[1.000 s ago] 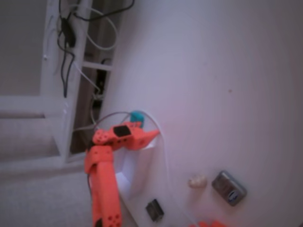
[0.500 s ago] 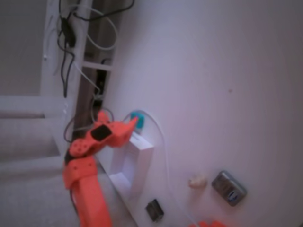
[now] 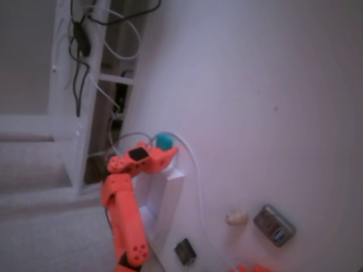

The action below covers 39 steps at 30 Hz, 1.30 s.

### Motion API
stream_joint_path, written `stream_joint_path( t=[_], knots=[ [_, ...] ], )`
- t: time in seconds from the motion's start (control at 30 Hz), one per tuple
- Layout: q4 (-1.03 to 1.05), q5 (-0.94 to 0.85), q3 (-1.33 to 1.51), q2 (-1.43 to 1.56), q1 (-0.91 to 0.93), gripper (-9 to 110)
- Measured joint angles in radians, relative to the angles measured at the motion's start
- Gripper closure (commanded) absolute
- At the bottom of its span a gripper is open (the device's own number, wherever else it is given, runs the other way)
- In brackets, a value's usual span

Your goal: Grasp the green cube and put it in the bin.

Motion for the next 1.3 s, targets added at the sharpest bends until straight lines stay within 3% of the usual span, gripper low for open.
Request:
stream_joint_path(
  t=[0.3,0.73,1.3],
  knots=[
    [0.061,-0.032,-0.077,-0.074,0.011,49],
    [-0.17,-0.04,-0.206,-0.201,0.086,57],
    [0.149,-0.08,-0.179,-0.141,-0.011,59]
  ],
)
